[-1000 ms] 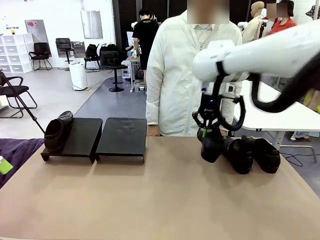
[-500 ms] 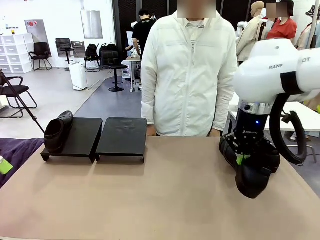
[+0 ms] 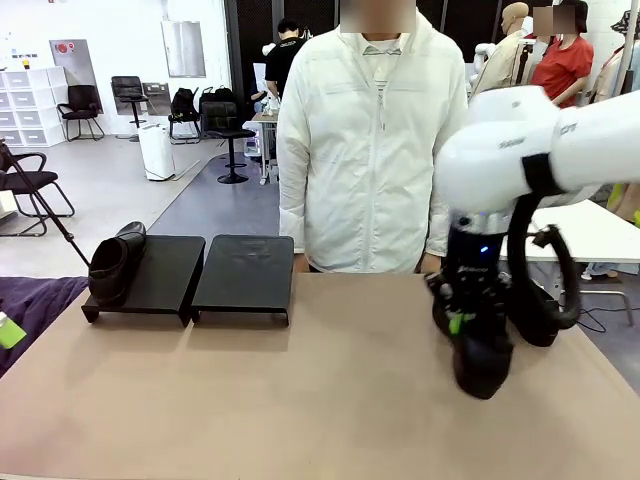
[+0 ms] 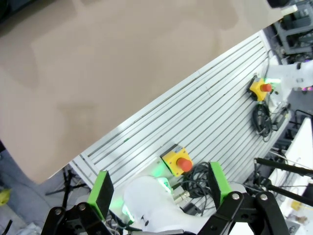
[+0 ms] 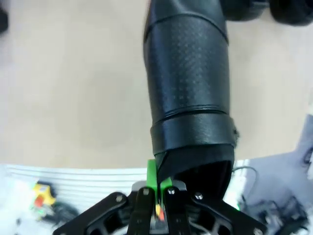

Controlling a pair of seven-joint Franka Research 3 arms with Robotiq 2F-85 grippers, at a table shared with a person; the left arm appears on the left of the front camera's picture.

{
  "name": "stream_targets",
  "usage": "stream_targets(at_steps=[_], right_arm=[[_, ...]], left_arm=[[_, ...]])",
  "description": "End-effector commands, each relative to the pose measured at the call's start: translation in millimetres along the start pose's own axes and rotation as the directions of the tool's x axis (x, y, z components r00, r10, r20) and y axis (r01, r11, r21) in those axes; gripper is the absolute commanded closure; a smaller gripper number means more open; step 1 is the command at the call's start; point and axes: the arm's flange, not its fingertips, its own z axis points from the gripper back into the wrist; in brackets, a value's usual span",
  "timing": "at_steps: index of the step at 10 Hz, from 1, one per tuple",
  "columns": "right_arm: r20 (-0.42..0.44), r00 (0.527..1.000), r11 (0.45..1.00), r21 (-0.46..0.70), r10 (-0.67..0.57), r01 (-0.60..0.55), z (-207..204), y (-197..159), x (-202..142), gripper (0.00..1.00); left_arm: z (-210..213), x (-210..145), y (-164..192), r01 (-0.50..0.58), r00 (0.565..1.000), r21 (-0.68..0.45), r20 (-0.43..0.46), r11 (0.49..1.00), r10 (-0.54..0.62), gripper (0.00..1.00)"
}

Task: Organize the shoes by placing them on the stand.
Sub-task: Pick up one Shoe and place it in the middle of the table.

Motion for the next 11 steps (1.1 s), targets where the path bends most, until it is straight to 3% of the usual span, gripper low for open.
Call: stream_targets(at_steps=[1,2,3,4,7,11], right_arm=[[0.012,0.999,0.999,-0.019,0.031,-0.030,-27.2,71.7,-35.6,1.00],[-0.059,0.998,0.999,0.000,0.033,-0.033,-47.0,103.0,-46.1,1.00],[-0.082,0.996,0.999,0.023,-0.042,0.044,-69.6,134.2,-50.3,1.00],[-0.019,0.991,0.989,0.059,-0.134,0.135,-88.5,160.8,-46.6,1.00],[-0.053,0.998,0.990,0.139,-0.018,0.025,-96.2,209.5,-42.3,1.00],[-0.007,0.992,0.987,0.101,0.124,-0.123,-100.9,229.8,-36.6,1.00]], left_arm=[[2.2,-2.1,2.8,0.021,1.000,0.000,-0.009,1.000,-0.021,0.00],[2.2,-2.1,2.8,0.021,1.000,0.000,-0.009,1.000,-0.021,0.00],[2.2,-2.1,2.8,0.021,1.000,0.000,-0.009,1.000,-0.021,0.00],[2.2,-2.1,2.8,0.021,1.000,0.000,-0.009,1.000,-0.021,0.00],[2.2,-2.1,2.8,0.021,1.000,0.000,-0.009,1.000,-0.021,0.00],[2.2,-2.1,2.8,0.021,1.000,0.000,-0.009,1.000,-0.021,0.00]])
